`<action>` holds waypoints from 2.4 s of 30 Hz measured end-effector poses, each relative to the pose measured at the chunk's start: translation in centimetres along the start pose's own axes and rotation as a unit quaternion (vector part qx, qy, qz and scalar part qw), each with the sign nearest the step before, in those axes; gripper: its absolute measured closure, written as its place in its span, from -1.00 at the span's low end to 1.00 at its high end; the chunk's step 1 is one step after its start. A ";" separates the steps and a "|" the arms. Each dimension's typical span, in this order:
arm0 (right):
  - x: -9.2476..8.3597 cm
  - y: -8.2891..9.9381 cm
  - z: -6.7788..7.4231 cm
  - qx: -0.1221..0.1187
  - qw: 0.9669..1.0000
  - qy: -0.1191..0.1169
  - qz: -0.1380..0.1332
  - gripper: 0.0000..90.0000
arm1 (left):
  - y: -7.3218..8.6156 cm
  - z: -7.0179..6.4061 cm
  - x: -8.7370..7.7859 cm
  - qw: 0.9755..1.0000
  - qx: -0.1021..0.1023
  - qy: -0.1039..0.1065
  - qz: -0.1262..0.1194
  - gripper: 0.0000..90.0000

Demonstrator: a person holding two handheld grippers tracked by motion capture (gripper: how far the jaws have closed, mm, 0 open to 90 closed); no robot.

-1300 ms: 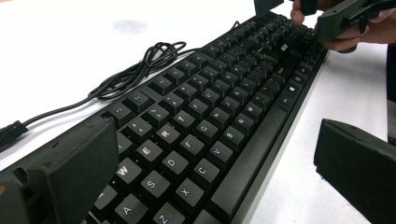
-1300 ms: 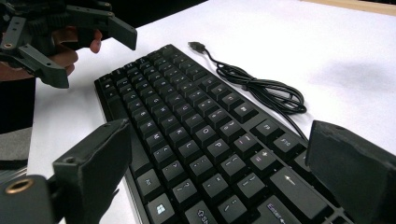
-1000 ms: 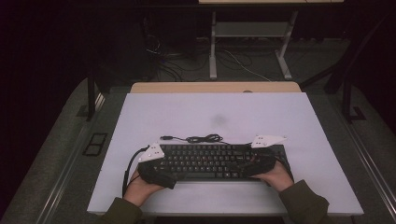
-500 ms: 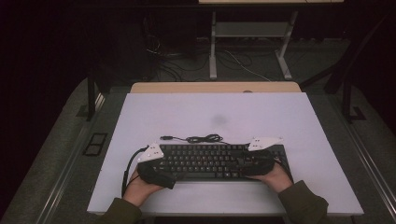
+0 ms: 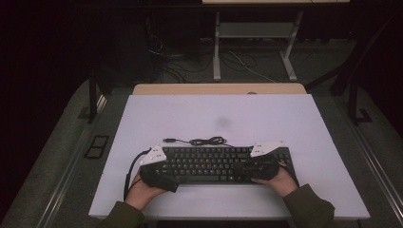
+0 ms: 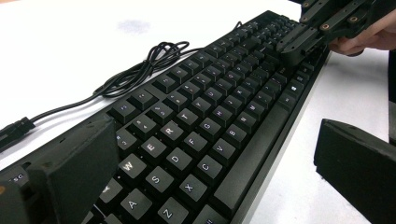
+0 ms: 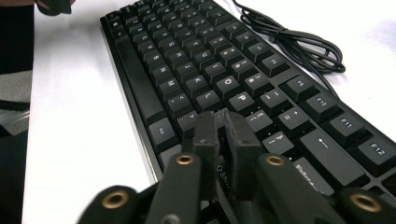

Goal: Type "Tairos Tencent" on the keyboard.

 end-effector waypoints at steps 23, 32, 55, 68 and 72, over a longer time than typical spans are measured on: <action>0.0 0.7 -0.3 -0.003 0.999 0.002 0.043 0.99 | 0.0 0.0 0.0 1.000 0.002 -0.004 0.002 -1.00; 0.0 0.8 -0.4 -0.001 0.999 0.001 0.041 0.99 | -0.3 -0.1 0.3 1.000 0.007 -0.009 0.000 -1.00; 0.0 0.8 -0.5 0.008 0.999 -0.003 0.039 0.99 | -1.2 0.2 2.2 1.000 0.006 -0.020 -0.003 -0.64; 0.0 0.8 -0.5 0.009 0.999 -0.004 0.038 0.99 | -2.6 0.5 3.6 1.000 0.010 -0.012 0.003 -0.27; 0.0 0.8 -0.5 0.010 0.999 -0.004 0.038 0.99 | -3.0 0.6 4.1 1.000 0.010 -0.009 0.008 -0.12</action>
Point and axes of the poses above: each handheld gripper's, and its own axes: x roughly forward along the jaws, y roughly out of its underside, z roughly to its left, the point moved 1 cm from there along x, roughly forward along the jaws, and after that the axes turned 14 degrees about -y, right-handed, at the moved point
